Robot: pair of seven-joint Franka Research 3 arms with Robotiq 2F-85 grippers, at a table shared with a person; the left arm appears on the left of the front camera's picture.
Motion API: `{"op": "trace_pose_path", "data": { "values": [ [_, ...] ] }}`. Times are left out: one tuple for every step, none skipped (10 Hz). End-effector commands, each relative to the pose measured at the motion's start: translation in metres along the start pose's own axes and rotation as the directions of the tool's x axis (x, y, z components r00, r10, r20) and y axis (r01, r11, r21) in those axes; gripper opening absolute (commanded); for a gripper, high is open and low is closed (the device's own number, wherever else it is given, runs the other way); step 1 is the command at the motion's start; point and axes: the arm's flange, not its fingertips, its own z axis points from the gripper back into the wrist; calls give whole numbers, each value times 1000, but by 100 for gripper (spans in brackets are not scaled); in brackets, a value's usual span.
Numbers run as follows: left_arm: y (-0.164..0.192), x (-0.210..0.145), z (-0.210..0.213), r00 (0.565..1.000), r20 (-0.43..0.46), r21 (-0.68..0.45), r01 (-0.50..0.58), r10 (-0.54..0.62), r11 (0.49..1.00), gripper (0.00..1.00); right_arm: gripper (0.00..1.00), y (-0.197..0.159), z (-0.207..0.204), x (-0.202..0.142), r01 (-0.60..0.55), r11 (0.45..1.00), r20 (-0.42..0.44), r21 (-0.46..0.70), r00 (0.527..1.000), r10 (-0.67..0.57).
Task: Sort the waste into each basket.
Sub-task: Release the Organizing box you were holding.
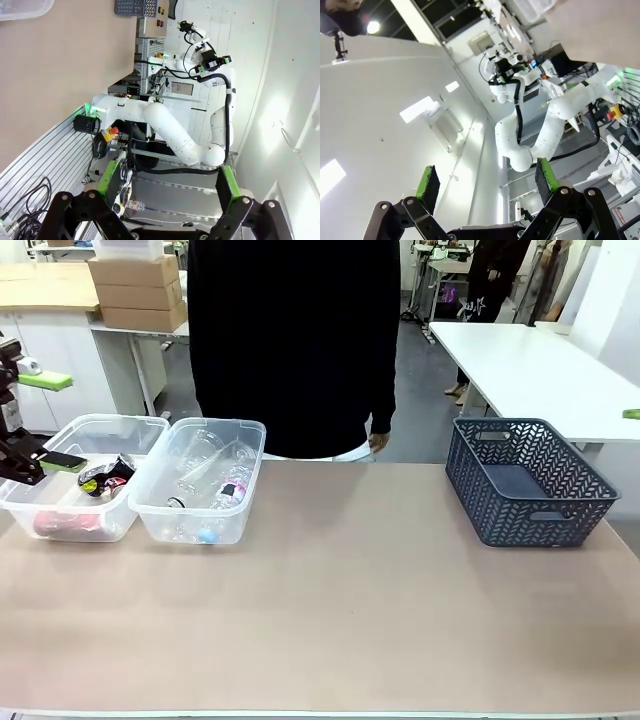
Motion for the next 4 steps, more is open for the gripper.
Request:
{"op": "trace_pose_path", "data": {
  "values": [
    [-2,0,-1,1000,-2,-23,26,-26,999,100,100,3,0,0,-17,1000,-13,16,1000,18],
    [-2,0,-1,1000,-2,-23,26,-26,999,100,100,3,0,0,-17,1000,-13,16,1000,18],
    [-2,0,-1,1000,-2,-23,26,-26,999,100,100,3,0,0,-17,1000,-13,16,1000,18],
    [-2,0,-1,1000,-2,-23,26,-26,999,100,100,3,0,0,-17,1000,-13,16,1000,18]
  ]
}}
